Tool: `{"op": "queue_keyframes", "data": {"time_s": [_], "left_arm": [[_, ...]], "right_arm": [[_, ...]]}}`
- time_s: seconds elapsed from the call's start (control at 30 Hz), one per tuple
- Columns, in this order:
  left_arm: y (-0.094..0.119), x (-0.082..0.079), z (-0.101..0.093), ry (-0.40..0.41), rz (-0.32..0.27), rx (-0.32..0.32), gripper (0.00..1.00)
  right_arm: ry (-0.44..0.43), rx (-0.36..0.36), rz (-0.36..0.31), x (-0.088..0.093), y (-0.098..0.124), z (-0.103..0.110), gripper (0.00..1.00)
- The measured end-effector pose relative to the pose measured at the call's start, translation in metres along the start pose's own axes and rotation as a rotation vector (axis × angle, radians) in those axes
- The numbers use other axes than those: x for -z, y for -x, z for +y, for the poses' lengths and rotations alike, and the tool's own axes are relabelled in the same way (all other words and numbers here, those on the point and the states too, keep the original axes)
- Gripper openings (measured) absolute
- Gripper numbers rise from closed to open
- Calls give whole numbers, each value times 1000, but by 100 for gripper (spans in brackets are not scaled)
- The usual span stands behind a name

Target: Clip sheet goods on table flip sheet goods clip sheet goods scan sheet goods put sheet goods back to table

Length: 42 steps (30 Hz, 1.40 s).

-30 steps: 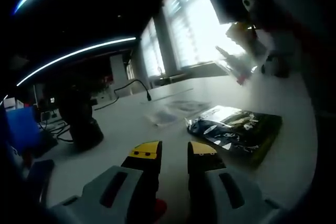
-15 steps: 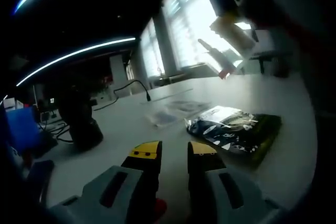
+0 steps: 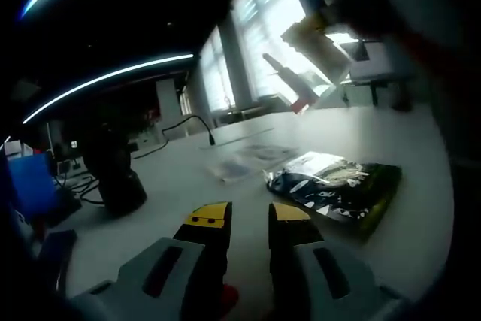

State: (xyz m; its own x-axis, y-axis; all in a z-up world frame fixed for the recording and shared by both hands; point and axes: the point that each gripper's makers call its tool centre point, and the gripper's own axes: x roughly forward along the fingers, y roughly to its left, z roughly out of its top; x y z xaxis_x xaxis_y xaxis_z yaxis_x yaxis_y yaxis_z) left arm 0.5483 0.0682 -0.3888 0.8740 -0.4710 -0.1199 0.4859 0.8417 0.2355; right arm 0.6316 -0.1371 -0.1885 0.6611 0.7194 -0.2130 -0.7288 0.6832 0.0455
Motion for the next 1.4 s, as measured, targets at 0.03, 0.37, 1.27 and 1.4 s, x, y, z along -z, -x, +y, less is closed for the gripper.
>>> {"op": "queue_keyframes", "data": {"time_s": [0.03, 0.37, 1.27, 1.4], "left_arm": [[0, 0, 0, 0, 0, 0, 13], [0, 0, 0, 0, -1, 2, 13], [-2, 0, 1, 11, -4, 6, 13], [-2, 0, 0, 10, -5, 6, 13]], "right_arm": [[-3, -1, -2, 0, -2, 1, 0], [-45, -28, -23, -4, -26, 5, 0], [-57, 31, -69, -2, -105, 26, 0], [-72, 29, -79, -4, -117, 27, 0]]}}
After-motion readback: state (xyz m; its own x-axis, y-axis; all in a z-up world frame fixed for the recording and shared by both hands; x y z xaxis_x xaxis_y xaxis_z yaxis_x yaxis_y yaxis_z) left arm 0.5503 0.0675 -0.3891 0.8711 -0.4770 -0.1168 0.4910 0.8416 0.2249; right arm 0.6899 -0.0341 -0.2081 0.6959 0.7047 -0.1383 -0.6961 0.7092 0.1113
